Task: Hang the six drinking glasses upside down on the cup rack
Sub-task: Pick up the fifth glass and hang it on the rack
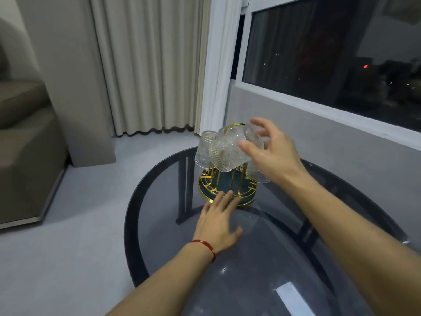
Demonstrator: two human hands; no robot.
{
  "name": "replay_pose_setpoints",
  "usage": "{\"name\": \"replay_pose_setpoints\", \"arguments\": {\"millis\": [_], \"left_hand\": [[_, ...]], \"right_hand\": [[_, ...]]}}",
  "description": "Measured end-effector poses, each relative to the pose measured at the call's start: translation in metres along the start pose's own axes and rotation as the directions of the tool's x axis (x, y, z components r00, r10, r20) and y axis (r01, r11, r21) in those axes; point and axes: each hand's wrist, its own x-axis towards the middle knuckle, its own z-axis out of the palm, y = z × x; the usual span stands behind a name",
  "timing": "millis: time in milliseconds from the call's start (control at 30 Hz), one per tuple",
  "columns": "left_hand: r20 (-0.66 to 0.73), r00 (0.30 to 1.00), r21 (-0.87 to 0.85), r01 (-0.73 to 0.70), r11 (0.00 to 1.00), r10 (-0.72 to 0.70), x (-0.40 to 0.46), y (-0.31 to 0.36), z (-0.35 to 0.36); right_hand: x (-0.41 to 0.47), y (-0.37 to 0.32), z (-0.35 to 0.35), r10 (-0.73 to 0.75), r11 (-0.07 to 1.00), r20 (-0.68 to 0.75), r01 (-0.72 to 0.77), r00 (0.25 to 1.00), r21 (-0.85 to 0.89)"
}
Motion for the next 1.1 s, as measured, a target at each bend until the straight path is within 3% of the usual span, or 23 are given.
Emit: {"name": "replay_pose_setpoints", "arguments": {"millis": [100,300,800,967,1100], "left_hand": [[0.022,0.999,0.084,-0.032,0.996,0.031,0.0,0.0,0.009],[0.011,1.0,0.087,-0.008,0.996,0.007,0.0,-0.001,0.014],[-0.006,1.0,0.087,-0.011,0.996,0.011,-0.002,0.002,0.01],[-0.12,0.991,-0.019,-0.063,0.998,0.06,-0.002,0.017,-0.002],[-0.182,0.979,-0.186,-0.129,0.974,0.095,0.002,0.041,-0.006]], "right_hand": [[0.031,-0.014,0.019,-0.046,0.989,0.027,0.049,0.999,-0.142],[0.058,-0.009,0.048,-0.021,0.947,0.111,0.055,0.994,-0.318],[0.053,0.02,0.089,0.024,0.877,0.225,0.088,0.974,-0.473],[0.037,0.021,0.081,-0.036,0.867,0.23,0.145,0.973,-0.477],[0.005,0.027,0.049,-0.143,0.898,0.143,0.189,0.979,-0.396]]}}
